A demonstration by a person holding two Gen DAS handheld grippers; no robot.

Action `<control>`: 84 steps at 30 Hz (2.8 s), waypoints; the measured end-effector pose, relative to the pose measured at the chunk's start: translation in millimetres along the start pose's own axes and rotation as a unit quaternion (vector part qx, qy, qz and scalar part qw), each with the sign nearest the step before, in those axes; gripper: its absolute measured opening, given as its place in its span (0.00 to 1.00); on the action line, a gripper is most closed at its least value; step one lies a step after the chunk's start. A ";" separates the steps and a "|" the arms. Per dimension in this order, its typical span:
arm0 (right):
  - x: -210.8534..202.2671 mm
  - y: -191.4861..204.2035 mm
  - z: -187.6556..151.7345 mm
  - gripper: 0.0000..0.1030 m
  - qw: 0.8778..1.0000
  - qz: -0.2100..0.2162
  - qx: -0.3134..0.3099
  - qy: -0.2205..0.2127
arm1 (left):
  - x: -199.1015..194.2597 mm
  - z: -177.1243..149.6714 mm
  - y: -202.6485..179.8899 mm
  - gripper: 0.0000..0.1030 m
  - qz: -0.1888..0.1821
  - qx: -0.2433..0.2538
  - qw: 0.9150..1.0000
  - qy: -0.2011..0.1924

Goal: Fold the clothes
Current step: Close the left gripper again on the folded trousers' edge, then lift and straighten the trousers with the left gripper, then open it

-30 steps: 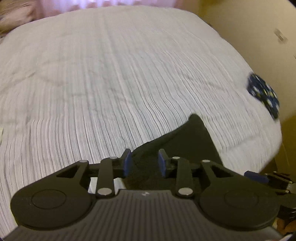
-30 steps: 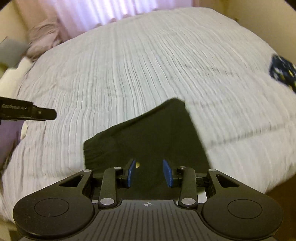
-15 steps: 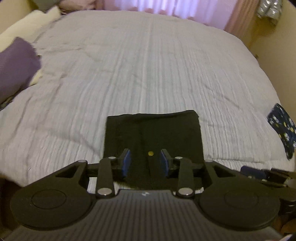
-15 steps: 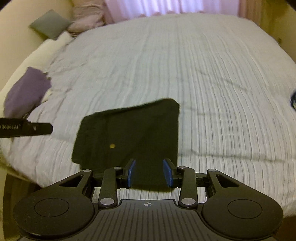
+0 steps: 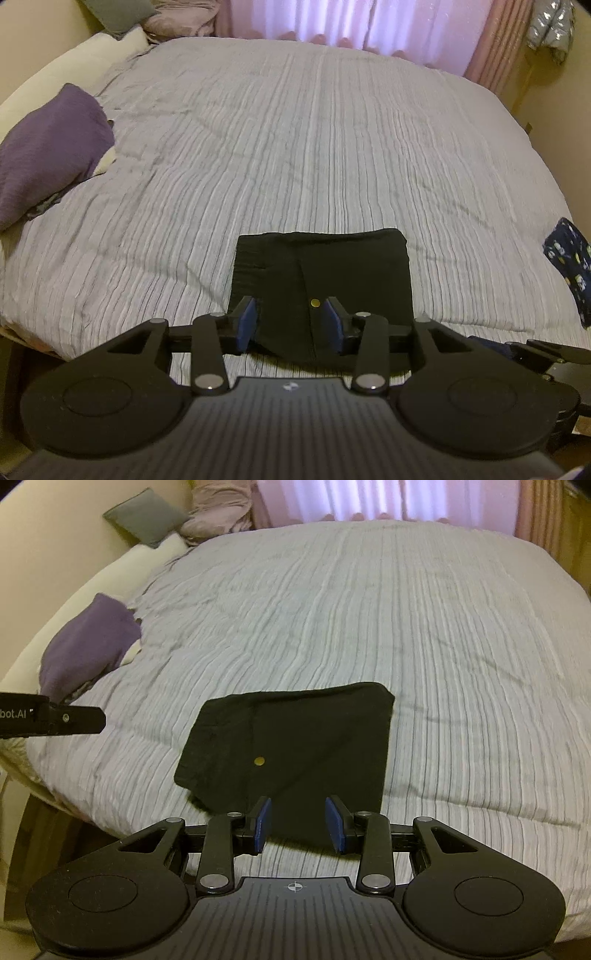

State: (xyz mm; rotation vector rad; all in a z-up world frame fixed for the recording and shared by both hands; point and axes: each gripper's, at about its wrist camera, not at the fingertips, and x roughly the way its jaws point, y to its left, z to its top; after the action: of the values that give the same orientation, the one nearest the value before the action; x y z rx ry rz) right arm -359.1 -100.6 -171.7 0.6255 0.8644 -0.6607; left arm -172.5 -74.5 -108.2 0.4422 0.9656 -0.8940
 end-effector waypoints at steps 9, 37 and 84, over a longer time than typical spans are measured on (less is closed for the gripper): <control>20.8 -12.7 -0.5 0.36 0.996 -0.054 0.075 -0.001 | 63.9 6.1 36.9 0.30 -0.059 0.013 0.998 0.020; 234.3 -80.7 49.3 0.35 0.988 -0.037 -0.127 -0.078 | 308.0 14.6 -1.1 0.05 -0.052 0.078 0.995 -0.022; 140.1 -79.7 -16.5 0.36 1.000 0.004 -0.015 -0.020 | 207.2 -75.4 59.7 0.05 -0.049 0.007 0.999 -0.020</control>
State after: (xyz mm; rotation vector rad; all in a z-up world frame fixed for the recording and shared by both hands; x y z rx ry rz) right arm -358.2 -176.4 -314.9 0.5867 0.8320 -0.6501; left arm -108.0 -82.4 -327.2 0.3897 0.9523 -0.9956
